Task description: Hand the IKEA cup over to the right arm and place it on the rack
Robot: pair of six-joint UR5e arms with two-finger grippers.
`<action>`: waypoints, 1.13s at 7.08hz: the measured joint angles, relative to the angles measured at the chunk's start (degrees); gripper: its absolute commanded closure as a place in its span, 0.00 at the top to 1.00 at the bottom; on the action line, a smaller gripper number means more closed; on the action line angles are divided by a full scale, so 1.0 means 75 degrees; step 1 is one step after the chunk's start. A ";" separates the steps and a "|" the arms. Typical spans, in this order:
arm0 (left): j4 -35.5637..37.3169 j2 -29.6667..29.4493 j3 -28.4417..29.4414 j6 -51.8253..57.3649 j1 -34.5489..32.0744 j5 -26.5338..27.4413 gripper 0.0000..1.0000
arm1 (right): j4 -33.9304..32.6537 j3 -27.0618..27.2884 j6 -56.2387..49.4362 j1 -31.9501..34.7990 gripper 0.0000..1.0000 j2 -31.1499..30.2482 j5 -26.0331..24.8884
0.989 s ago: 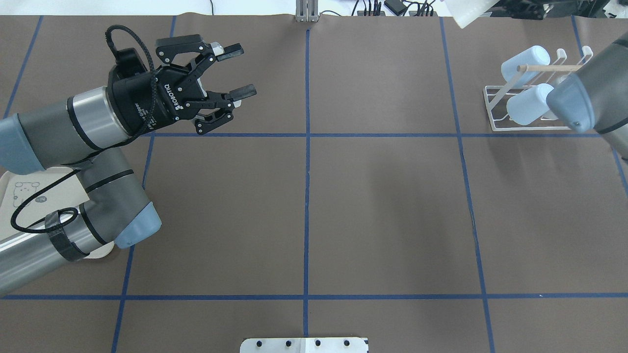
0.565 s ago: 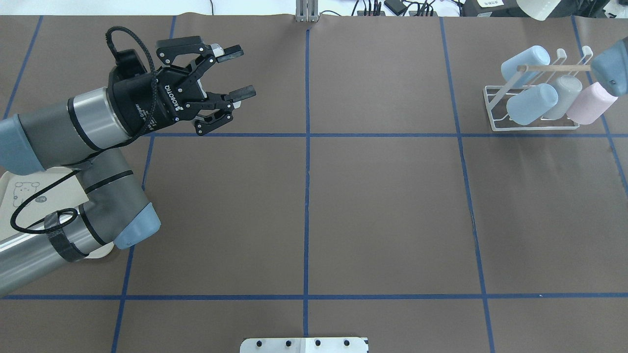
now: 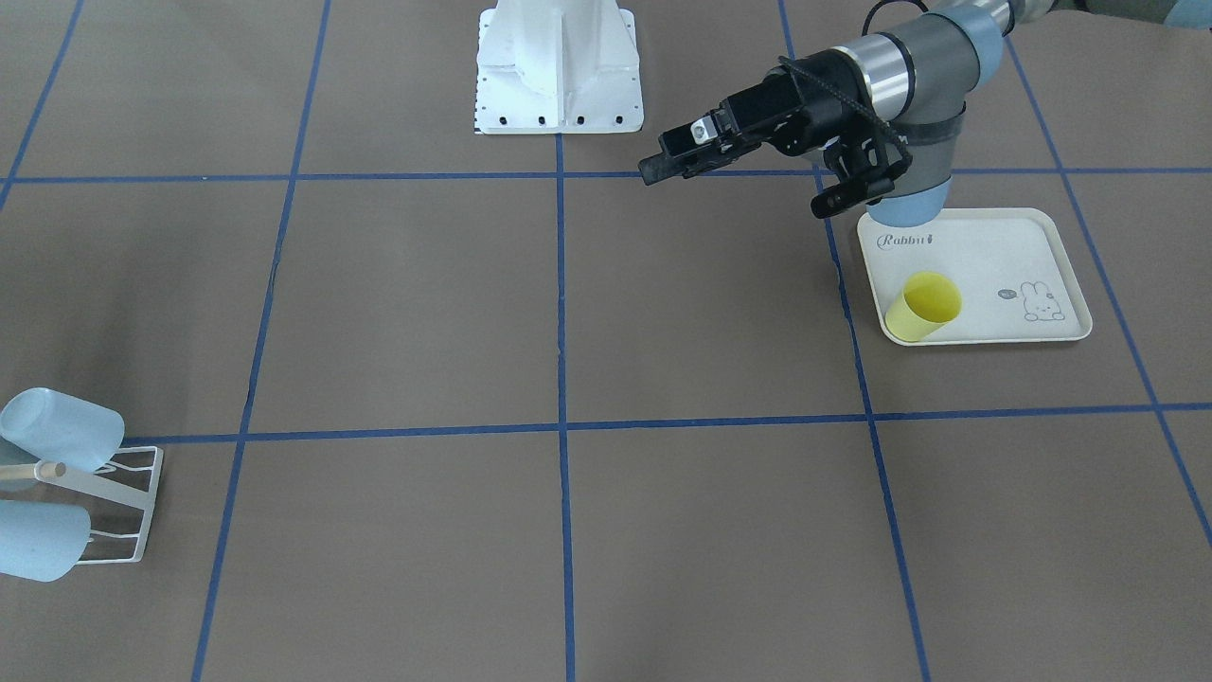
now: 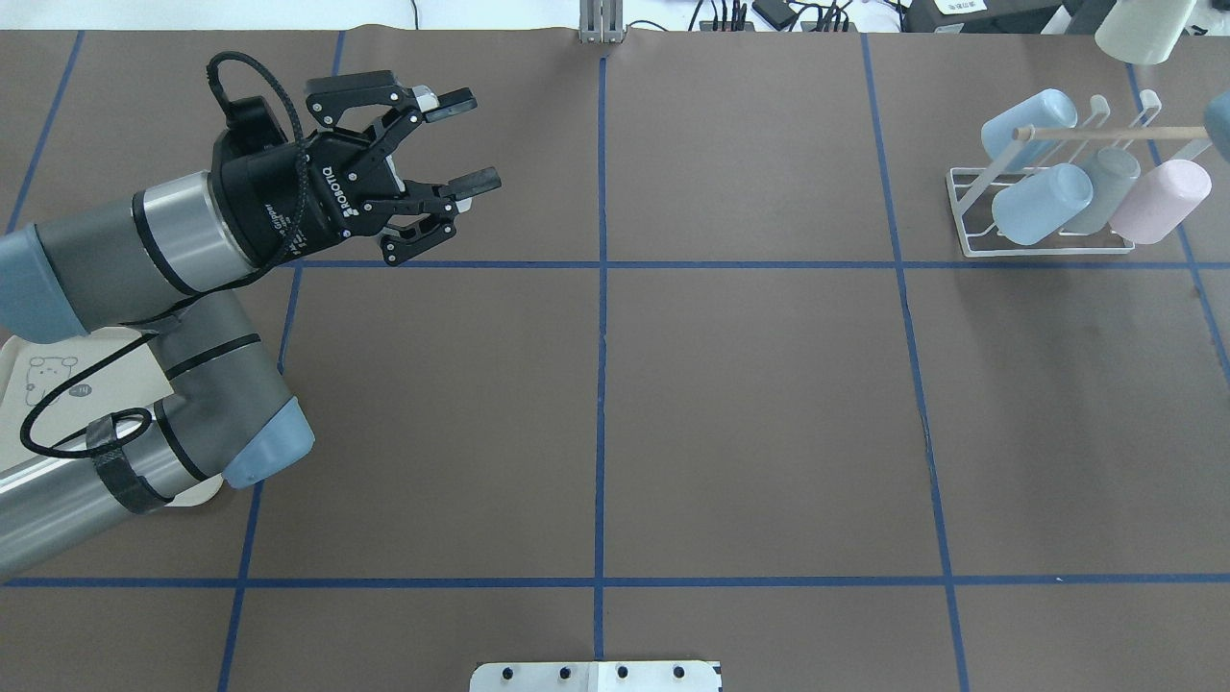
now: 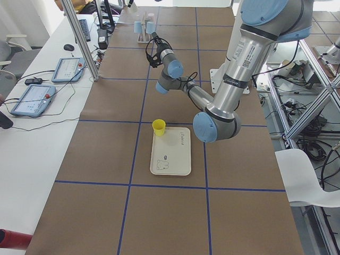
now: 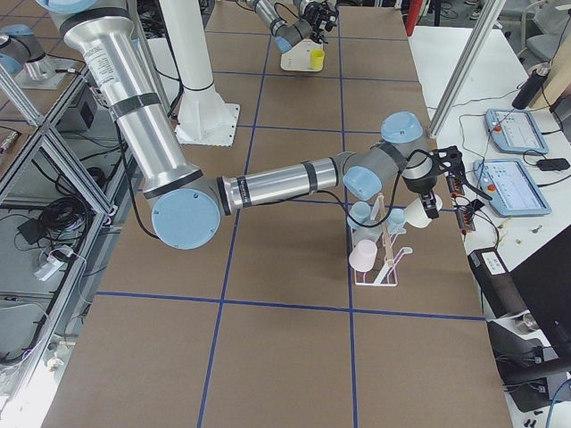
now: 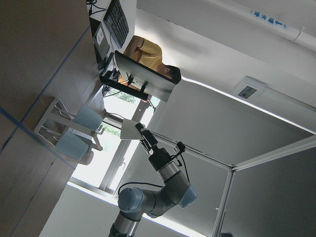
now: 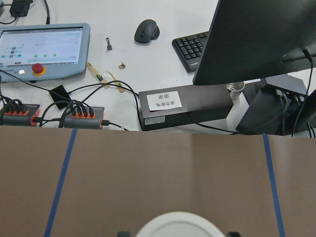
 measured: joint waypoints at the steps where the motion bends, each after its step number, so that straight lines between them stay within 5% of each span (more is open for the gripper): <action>1: 0.0000 0.0004 0.0004 0.0000 0.0001 0.0003 0.69 | -0.0011 -0.0105 -0.0068 0.0000 0.00 -0.0048 0.0008; 8: 0.0000 0.0011 0.0039 0.0010 0.0002 0.0016 0.69 | 0.0004 -0.0253 -0.0023 -0.0244 0.00 -0.0191 0.0137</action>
